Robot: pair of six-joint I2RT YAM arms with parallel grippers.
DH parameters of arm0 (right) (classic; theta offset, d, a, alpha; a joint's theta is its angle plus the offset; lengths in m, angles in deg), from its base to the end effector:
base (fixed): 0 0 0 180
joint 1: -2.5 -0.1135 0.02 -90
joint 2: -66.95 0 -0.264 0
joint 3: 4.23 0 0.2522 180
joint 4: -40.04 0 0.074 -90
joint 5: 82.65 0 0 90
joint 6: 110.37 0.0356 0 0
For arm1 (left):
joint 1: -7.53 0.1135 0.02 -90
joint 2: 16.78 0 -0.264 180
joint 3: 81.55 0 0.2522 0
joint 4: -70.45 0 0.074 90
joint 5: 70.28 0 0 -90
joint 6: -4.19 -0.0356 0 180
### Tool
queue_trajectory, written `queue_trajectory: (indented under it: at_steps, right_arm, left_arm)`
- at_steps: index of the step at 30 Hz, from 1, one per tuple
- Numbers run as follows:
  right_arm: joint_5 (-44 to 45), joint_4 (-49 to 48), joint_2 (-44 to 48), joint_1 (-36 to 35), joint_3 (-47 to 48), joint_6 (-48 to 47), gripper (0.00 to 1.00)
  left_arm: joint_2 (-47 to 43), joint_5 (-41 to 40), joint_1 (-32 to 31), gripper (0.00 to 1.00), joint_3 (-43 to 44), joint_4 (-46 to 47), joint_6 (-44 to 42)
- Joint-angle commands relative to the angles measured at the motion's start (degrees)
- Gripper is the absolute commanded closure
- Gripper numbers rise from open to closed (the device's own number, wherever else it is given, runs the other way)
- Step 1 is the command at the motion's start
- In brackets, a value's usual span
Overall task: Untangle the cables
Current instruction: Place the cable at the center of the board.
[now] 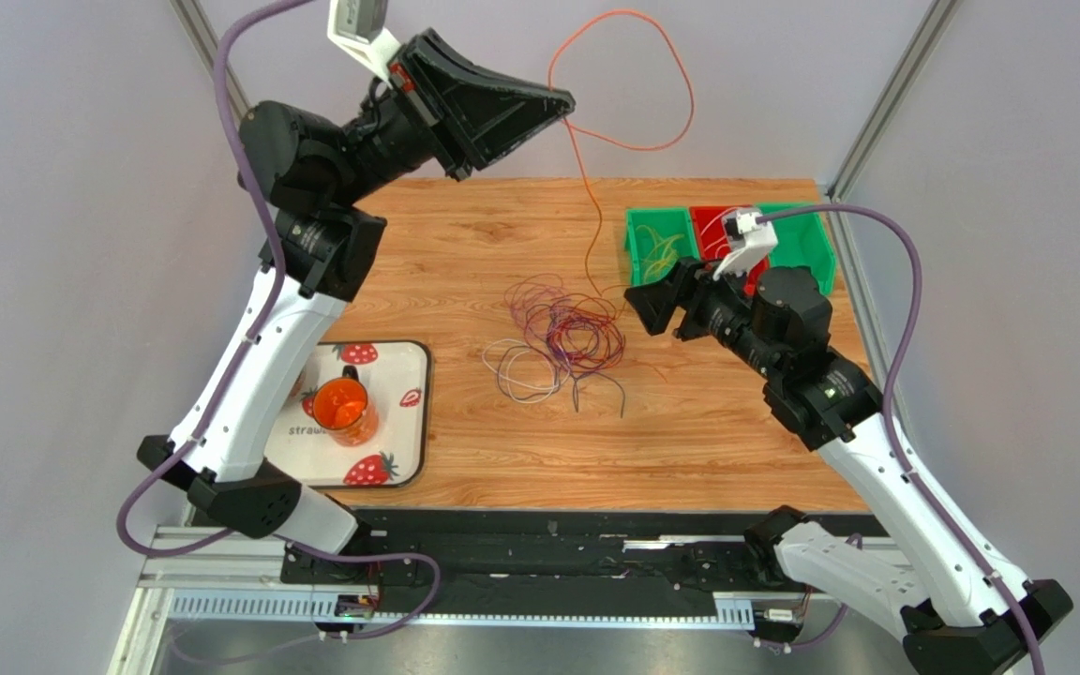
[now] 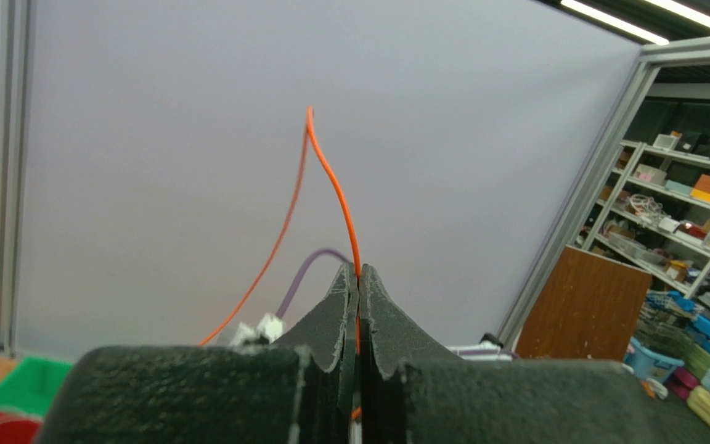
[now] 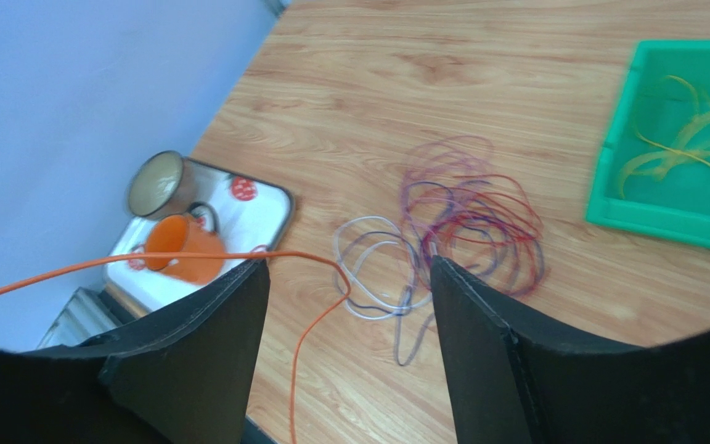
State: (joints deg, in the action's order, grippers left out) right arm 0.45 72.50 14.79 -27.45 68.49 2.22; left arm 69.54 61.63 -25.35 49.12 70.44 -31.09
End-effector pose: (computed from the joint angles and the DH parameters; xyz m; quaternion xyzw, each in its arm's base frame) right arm 0.1722 0.1041 0.3880 -0.0876 0.7712 0.3202 0.5432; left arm 0.2015 -0.1586 0.6235 0.2550 0.4182 -0.6959 0.5252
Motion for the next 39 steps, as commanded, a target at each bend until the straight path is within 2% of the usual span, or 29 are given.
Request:
queue_trajectory:
  at_steps: [1, 3, 8, 11, 14, 19, 22, 26, 28, 33, 39]
  right_arm:
    - [21.19, 11.60, 2.14, -0.02, 2.65, 2.53, 0.33]
    - [25.68, 16.88, 3.46, 0.16, 1.95, 4.04, 0.33]
    - [20.44, 19.26, 11.02, 0.25, -4.37, 6.14, 0.30]
    - [25.16, 25.93, 12.96, 0.25, -5.00, 11.05, 0.30]
    - [32.20, 31.30, 13.92, 0.25, -4.90, 14.66, 0.30]
    - [34.66, 33.15, 14.63, 0.25, -3.94, 14.94, 0.30]
    - [37.03, 33.86, 15.16, 0.25, -2.80, 15.11, 0.30]
    - [41.25, 34.48, 16.48, 0.25, -1.48, 16.34, 0.30]
    - [43.10, 34.91, 17.44, 0.25, -0.51, 16.52, 0.30]
    - [46.97, 35.79, 19.81, 0.25, 0.89, 16.52, 0.31]
    - [49.08, 36.23, 22.72, 0.25, 0.98, 16.70, 0.31]
  left_arm:
    - [-4.40, -1.65, 0.28, 1.00, -13.60, 7.49, 1.87]
    - [-5.11, -1.74, 0.10, 1.00, -20.62, 11.37, 3.02]
    - [-3.71, -4.99, -2.53, 1.00, -31.27, 12.86, -0.31]
    - [0.24, -6.40, -5.25, 1.00, -35.23, 15.67, -0.67]
    - [7.34, -5.79, -7.98, 1.00, -37.35, 20.15, 0.82]
    - [12.37, -6.57, -12.10, 1.00, -37.19, 22.72, 2.06]
    - [13.78, -6.93, -13.69, 1.00, -33.25, 20.53, 0.92]
    - [16.76, -5.53, -15.80, 1.00, -20.53, 9.66, -4.00]
    - [17.82, -5.17, -16.94, 1.00, -17.77, 7.26, -6.20]
    - [21.52, -2.62, -18.70, 1.00, -11.53, 7.51, -4.53]
    - [21.17, -4.20, -20.73, 1.00, -3.27, -2.05, -10.76]
